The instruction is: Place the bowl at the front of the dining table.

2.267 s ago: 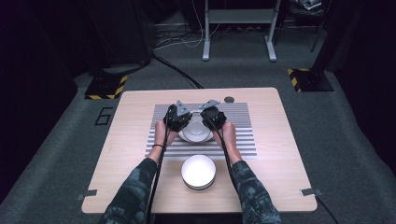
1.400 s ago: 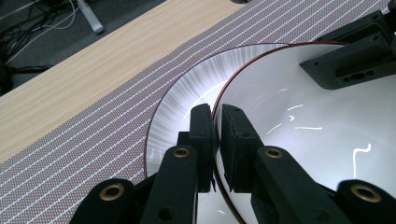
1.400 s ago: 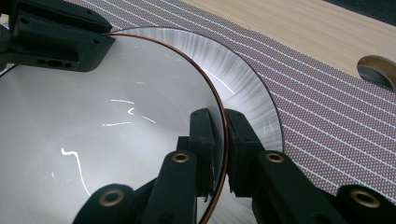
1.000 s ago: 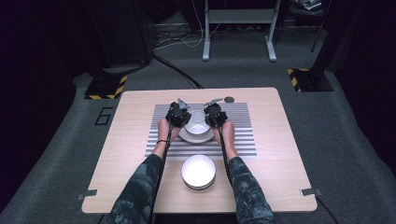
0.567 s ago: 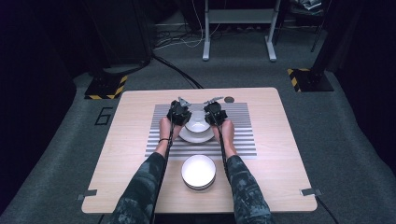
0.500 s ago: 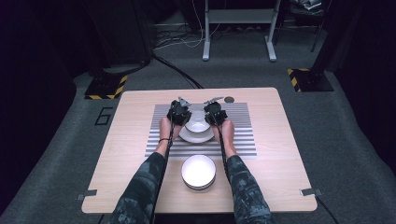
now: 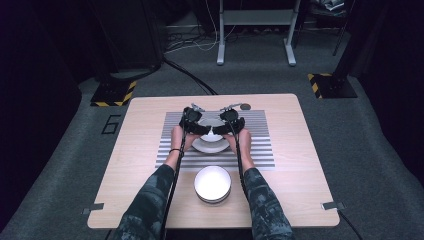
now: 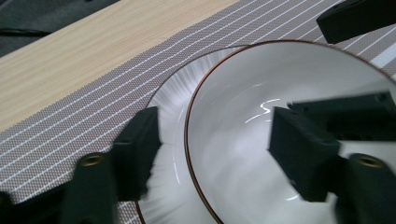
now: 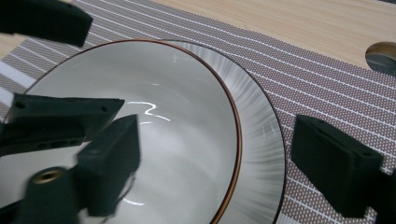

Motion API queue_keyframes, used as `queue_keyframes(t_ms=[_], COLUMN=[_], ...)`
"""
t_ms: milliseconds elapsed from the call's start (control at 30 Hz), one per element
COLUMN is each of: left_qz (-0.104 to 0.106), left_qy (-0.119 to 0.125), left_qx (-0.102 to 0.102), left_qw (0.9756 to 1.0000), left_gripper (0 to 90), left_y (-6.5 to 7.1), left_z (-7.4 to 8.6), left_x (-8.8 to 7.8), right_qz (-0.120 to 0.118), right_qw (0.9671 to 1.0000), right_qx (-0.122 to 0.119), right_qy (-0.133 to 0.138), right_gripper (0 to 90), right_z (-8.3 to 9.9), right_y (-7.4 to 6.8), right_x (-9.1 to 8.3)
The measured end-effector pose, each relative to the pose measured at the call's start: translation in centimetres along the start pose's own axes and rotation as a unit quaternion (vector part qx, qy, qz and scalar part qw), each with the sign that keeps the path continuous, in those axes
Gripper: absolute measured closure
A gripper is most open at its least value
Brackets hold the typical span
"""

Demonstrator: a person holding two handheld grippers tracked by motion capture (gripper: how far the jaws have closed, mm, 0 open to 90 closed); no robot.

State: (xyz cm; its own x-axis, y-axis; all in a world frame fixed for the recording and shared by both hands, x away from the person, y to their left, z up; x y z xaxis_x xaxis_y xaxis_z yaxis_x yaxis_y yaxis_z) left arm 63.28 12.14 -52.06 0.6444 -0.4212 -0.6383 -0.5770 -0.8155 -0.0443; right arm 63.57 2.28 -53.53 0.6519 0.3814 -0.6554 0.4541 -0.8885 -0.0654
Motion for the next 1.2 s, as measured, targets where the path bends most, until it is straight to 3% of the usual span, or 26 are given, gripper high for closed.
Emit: queue_keyframes(t_ms=[67,200,267,400,567,767,933,1133,1200], left_qz=[0.011,0.024,0.035,0.037,0.042,0.047,0.051,0.038,0.033], left_qy=[0.001,-0.009,-0.011,-0.004,0.019,0.035,0.047,0.045,0.048], left_qx=[-0.010,-0.016,-0.022,-0.014,-0.016,-0.025,-0.019,0.006,0.009], left_qw=[0.9999,0.9995,0.9991,0.9992,0.9988,0.9980,0.9974,0.9982,0.9983], left_gripper=[19.5,11.0,2.8,0.2,0.0,0.0,0.0,0.0,0.0], left_y=[0.1,0.3,0.5,0.6,0.5,0.6,0.7,1.2,1.3], left_z=[-0.2,-0.1,0.1,0.4,0.8,1.8,2.1,2.6,2.8], left_x=[-0.7,-1.6,-2.3,-3.8,-5.8,-7.0,-7.9,-9.1,-9.6], right_qz=[0.003,-0.012,-0.020,-0.031,-0.024,-0.032,-0.043,-0.046,-0.051], right_qw=[0.9999,0.9998,0.9997,0.9992,0.9984,0.9964,0.9941,0.9896,0.9865], right_qx=[-0.010,-0.014,-0.013,-0.025,-0.048,-0.069,-0.079,-0.086,-0.093], right_qy=[0.006,-0.002,-0.010,0.005,0.014,0.038,0.061,0.106,0.125], right_gripper=[11.3,0.8,0.0,0.0,0.0,0.0,0.0,0.0,0.0], right_z=[-0.2,-0.1,0.1,0.1,0.2,0.1,0.5,0.9,1.0], right_y=[-0.1,-0.4,-0.5,-0.6,-0.6,-1.0,-1.3,-1.0,-1.2], right_x=[-0.5,-1.4,-2.0,-3.4,-5.0,-6.8,-8.6,-10.5,-11.3])
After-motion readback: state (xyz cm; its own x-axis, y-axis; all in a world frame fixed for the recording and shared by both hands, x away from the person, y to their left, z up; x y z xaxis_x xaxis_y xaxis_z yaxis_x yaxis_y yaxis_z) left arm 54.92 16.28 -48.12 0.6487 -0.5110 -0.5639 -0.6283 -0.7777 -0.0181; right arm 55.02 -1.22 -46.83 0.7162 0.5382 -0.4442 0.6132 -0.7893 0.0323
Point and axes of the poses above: each handheld gripper's, and its own axes: x roughly forward along the jaws, z roughly out of its underside, y roughly to its right, the point moved 10 cm from there along x, roughly forward along the jaws, and after that the axes turned 5 degrees about y, right-handed, at the moved point
